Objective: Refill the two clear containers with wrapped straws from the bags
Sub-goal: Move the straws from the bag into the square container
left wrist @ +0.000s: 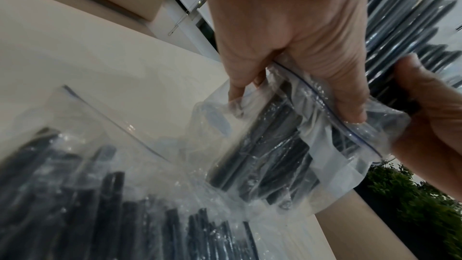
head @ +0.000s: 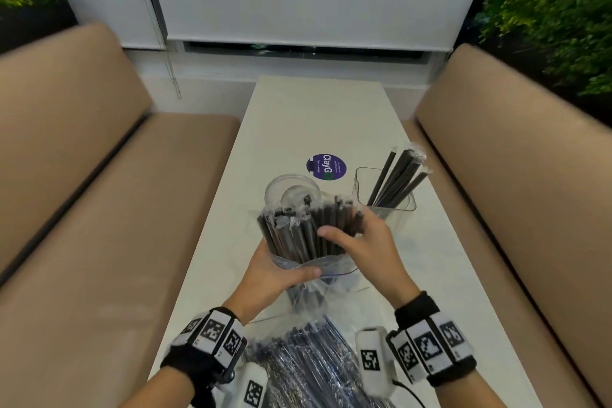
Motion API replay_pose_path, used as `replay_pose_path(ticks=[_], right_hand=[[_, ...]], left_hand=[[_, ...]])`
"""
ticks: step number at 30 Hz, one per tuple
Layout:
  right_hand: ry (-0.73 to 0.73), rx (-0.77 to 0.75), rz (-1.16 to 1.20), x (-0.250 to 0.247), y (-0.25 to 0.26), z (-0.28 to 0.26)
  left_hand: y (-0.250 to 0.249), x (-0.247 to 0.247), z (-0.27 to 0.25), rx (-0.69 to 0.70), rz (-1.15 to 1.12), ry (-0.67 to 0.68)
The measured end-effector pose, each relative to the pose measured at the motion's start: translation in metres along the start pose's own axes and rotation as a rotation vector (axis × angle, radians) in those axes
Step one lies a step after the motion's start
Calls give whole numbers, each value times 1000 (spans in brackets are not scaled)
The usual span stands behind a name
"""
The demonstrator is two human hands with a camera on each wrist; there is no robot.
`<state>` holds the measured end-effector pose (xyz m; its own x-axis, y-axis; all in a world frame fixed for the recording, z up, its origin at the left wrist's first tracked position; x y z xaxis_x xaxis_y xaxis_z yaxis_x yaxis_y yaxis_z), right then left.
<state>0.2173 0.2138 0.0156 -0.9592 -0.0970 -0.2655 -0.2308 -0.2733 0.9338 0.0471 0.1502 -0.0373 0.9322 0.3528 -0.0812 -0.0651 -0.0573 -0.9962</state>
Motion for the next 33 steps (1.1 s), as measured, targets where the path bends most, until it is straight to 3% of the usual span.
replay_pose_path(ticks=[13,19,25,28,33], right_hand=[[-99,-6,50,-12,19,21],[-237,-59,116,-51,85,45],[-459,-236,439,-108,151,73],[-546,-282,369,-113,144,93],[-533,-92,68,-78,73,114]], left_hand=[[4,4,7,-16,7,9],[2,2,4,-19,15,38],[2,0,4,-29,1,42],[5,-1,5,-40,1,44],[9,-2,6,-43,23,41]])
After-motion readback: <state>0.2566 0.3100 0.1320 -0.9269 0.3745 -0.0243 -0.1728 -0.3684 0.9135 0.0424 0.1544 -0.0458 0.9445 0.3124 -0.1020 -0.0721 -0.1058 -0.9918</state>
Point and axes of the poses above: each hand's wrist, its own z-axis towards the middle knuckle, its own x-axis out of the palm, y = z × x, the point moved 1 cm from there along z, towards the middle knuckle, and after that the axes turned 10 degrees about -y, right-handed, at the moved point
